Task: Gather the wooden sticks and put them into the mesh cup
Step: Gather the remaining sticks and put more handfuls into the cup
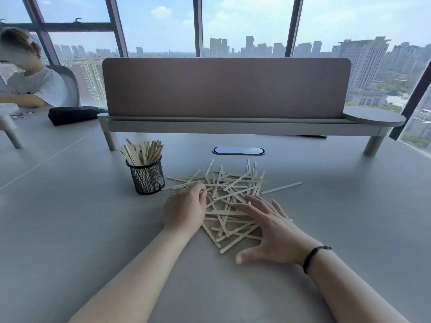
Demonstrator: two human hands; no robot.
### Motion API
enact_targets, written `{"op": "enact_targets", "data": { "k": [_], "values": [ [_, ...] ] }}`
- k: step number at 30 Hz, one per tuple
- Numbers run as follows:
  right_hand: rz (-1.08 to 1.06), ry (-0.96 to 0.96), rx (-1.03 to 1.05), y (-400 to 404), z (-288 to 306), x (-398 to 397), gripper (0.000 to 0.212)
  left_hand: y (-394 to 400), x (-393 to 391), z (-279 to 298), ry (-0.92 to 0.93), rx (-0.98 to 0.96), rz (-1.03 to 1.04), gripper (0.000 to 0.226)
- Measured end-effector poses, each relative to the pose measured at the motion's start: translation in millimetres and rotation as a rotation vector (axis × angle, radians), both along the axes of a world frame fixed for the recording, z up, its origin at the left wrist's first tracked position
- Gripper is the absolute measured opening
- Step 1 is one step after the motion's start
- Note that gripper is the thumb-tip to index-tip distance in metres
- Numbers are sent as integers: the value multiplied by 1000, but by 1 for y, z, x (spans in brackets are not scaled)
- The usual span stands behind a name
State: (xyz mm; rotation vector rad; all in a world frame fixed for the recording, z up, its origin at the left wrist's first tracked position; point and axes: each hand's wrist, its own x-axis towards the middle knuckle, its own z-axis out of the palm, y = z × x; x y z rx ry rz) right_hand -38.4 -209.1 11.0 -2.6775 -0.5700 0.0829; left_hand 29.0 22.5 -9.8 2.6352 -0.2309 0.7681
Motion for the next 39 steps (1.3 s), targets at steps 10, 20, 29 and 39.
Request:
{"op": "enact_targets", "data": {
  "k": [10, 20, 29, 39],
  "values": [
    [-160, -88, -60, 6, -4, 31, 118, 25, 5, 10, 8, 122, -205, 77],
    [-130, -119, -105, 8, -4, 71, 130, 25, 16, 16, 442, 201, -149, 122],
    [108, -26, -119, 14, 16, 122, 129, 36, 10, 17, 492, 103, -435, 128],
    [-194, -45, -133, 20, -10, 177, 90, 27, 14, 18, 562, 136, -293, 112]
  ]
}}
